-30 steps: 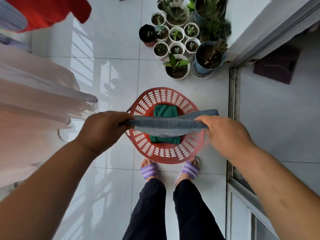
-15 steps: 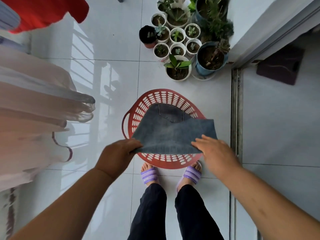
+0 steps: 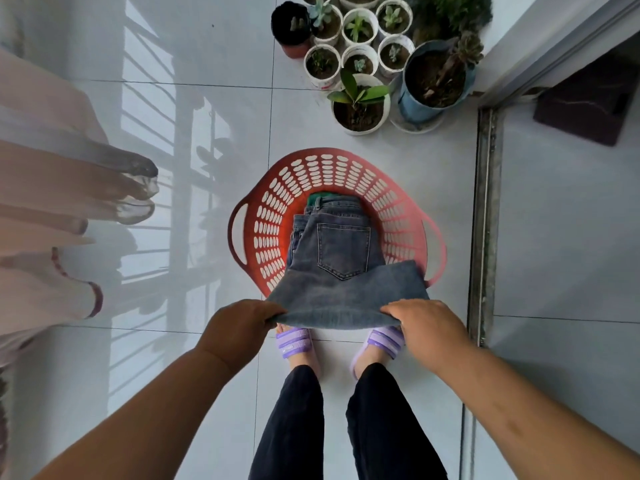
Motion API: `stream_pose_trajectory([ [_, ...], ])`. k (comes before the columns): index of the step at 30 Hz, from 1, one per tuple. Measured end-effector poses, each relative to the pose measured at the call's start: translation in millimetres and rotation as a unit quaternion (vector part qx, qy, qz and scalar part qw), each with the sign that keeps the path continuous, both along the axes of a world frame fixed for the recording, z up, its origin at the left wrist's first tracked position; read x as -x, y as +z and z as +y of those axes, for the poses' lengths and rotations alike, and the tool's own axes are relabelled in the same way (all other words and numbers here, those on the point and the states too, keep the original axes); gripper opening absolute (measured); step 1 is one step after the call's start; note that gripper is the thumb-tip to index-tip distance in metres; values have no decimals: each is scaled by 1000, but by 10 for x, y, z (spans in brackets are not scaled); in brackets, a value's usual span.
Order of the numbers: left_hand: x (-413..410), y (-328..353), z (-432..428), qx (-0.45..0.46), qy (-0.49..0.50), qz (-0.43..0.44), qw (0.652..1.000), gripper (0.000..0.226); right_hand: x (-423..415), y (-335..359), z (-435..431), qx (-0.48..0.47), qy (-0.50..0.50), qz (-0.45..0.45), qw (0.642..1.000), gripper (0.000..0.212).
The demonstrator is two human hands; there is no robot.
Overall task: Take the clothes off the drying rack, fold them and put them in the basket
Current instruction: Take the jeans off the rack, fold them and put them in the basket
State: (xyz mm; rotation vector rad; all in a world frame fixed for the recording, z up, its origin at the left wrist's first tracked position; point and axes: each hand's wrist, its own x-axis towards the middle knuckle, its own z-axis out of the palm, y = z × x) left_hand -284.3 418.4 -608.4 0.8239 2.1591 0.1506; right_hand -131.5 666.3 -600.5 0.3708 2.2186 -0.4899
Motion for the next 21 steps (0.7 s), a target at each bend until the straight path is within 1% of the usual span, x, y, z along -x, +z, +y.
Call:
stream_pose_trajectory([
  [2,74,-30,63,24,0,1,1000,46,108,-36,45,-14,-16,-2,1000,49],
  [4,185,-81,148,13,-6,11,1000,53,239,-114,104,-28,-21,-15,999,47],
  [6,321,-139,260,5,-16,26,1000,47,402,-182,186,-42,-21,-33,998,44],
  [9,528,-296,433,20,-15,38,999,35,654,-330,312,-63,-23,-45,997,37],
  [13,777,-528,673,37,25,35,998,29,928,-568,442,-89,-34,-20,995,29],
  [17,1001,-812,873,55,40,60,996,26,1197,-909,536,-151,-2,12,989,31],
  [21,1160,-1209,986,66,15,91,993,22,1376,-1327,570,-191,24,25,981,41],
])
